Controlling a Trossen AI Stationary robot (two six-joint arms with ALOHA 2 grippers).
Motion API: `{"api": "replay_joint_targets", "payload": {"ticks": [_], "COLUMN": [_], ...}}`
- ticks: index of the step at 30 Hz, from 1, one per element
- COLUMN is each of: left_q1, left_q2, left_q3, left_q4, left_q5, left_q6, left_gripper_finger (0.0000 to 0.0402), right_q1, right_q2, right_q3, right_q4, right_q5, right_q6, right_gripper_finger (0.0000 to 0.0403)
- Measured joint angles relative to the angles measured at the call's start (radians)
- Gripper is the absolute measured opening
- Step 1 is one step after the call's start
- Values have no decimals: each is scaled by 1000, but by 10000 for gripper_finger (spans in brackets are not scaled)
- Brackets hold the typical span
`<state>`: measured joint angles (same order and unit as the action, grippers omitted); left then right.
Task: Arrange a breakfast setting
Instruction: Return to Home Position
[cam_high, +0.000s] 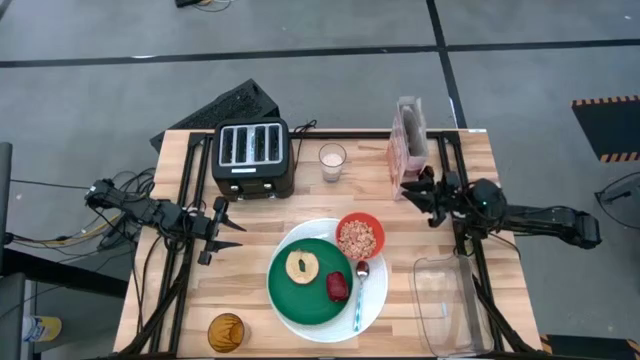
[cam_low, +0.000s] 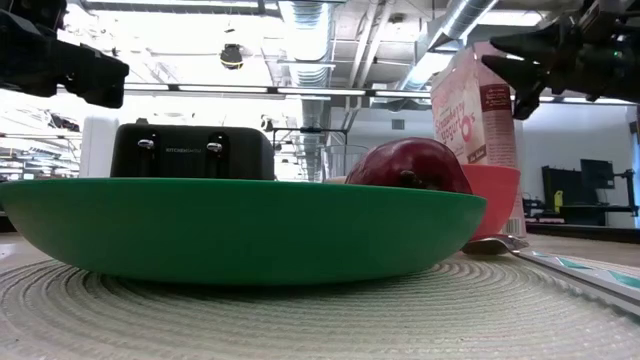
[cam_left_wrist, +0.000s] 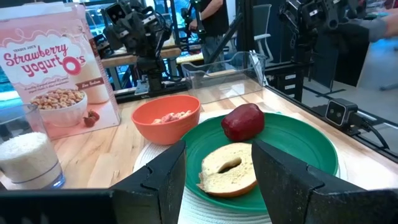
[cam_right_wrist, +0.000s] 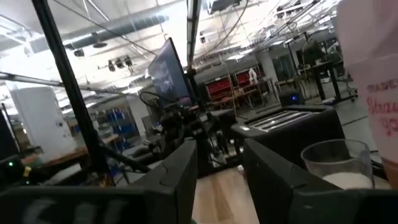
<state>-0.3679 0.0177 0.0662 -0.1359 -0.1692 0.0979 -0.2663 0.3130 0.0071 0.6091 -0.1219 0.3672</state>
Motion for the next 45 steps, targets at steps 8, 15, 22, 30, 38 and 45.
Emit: {"api": "replay_joint_targets", "payload": {"ticks": [8,15,22,30,38,45], "left_q1": [0,0,0,0,0,0], "left_q2": [0,0,0,0,0,0], "left_q3": [0,0,1,2,2,2], "left_q4": [0,0,1,0,0,0], "left_q5": [-1,-27,-83,-82,-82,-82], "left_q6": [40,41,41,37,13,12], "left_gripper_finger": [171,171,171,171,171,171], "right_q1": [6,41,76,104,104,102], "right_q2": [0,0,0,0,0,0], "right_q3": [-1,-1,-1,-2,-2,-2], "right_q4": [-158,-290,-407,-526,-520,-490], "right_q5": [-4,-7,-7,-8,-8,-8], "right_q6": [-36,-79,-88,-85,-134,-166], "right_gripper_finger": [153,153,153,153,153,153]}}
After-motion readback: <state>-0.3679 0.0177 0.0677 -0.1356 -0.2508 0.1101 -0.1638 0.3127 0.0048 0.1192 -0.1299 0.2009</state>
